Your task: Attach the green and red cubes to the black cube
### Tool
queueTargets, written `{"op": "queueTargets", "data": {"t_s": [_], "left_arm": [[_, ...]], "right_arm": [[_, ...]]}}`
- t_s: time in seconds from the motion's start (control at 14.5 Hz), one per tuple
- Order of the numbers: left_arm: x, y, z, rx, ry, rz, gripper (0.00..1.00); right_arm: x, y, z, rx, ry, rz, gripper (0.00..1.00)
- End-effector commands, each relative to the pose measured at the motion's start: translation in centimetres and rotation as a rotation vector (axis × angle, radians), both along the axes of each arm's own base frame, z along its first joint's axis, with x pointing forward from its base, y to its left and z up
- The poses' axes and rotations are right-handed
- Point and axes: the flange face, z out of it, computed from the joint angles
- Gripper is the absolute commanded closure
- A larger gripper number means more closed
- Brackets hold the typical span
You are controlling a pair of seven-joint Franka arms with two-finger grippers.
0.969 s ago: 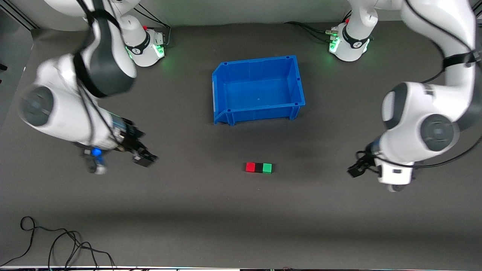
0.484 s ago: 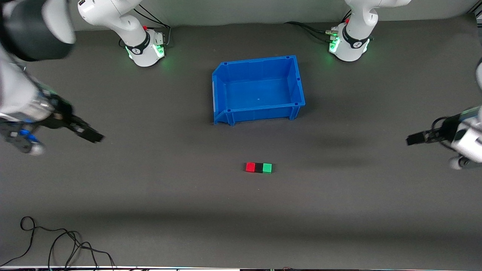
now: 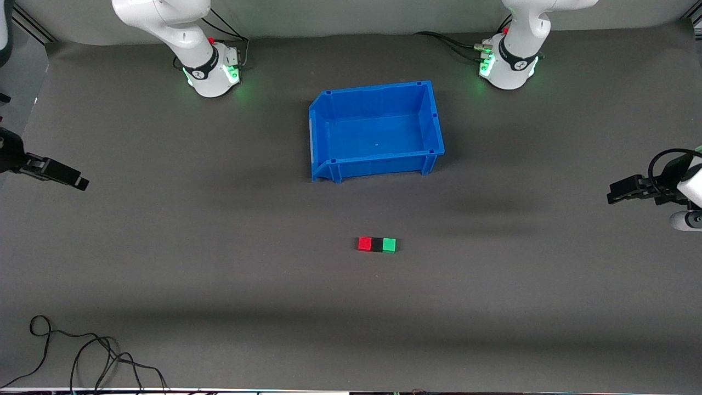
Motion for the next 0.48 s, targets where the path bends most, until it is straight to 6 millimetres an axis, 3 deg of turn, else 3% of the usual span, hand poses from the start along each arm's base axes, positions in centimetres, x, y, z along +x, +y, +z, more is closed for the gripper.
{"op": "queueTargets", "data": {"t_s": [0.0,0.14,0.42], "left_arm": [[-3.4,-1.0,0.4,0.036,-0.051,0.019,0.00],[-5.7,-1.1,-0.4,0.027,-0.084,0.051,0.00],[-5.5,-2.5,1.9,0.026,-0.050,0.039,0.00]], "right_arm": [[-0.5,-0.4,0.4,-0.034,-0.031,0.150,0.00],[-0.3,-0.7,0.3,-0.039,-0.048,0.179,0.00],[-0.2,0.7,0.4,-0.041,-0.055,0.219,0.00]]}}
